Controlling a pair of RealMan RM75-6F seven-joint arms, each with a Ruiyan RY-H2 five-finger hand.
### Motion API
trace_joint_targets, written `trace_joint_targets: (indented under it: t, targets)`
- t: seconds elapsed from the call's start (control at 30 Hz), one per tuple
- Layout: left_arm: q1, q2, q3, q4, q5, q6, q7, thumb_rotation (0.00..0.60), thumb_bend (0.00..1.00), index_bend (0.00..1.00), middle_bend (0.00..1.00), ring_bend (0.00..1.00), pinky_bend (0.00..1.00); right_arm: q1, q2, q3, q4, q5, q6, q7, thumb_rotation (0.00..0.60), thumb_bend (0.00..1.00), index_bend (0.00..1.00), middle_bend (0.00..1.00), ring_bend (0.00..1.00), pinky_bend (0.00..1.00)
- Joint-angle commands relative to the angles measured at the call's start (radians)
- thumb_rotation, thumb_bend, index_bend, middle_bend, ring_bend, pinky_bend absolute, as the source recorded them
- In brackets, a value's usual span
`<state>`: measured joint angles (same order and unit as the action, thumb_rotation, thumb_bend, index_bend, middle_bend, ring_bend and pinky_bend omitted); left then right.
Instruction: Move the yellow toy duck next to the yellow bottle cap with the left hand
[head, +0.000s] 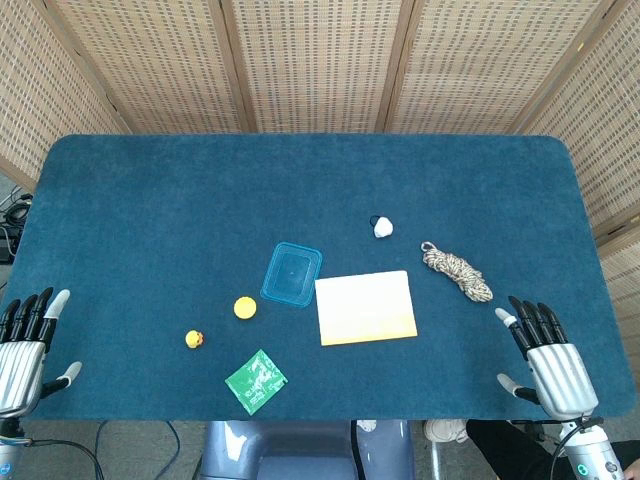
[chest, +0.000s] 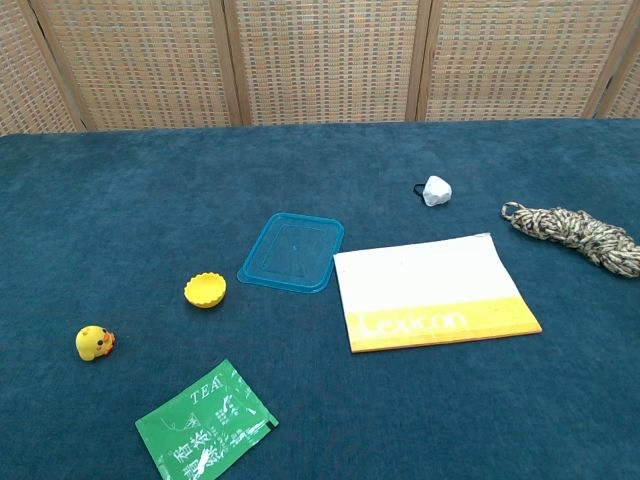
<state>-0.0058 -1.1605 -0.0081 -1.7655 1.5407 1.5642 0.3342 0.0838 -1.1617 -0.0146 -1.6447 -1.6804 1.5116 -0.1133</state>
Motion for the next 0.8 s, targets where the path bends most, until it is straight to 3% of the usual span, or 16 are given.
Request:
trace_joint_targets:
  t: [0.03, 0.8]
  targets:
    - [0.000, 0.000, 0.000, 0.000, 0.000, 0.000, 0.001, 0.600, 0.20, 0.00, 0.00, 0.00, 0.00, 0.000, 0.001, 0.000, 0.000, 0.000, -0.001, 0.000, 0.600, 0.00, 0.10, 0.00, 0.00, 0.00]
    - [-0.002, 0.002, -0.003, 0.002, 0.001, -0.001, -0.007, 0.600, 0.20, 0.00, 0.00, 0.00, 0.00, -0.002, 0.004, 0.002, -0.008, -0.001, 0.004, -0.002, 0.600, 0.00, 0.11, 0.00, 0.00, 0.00]
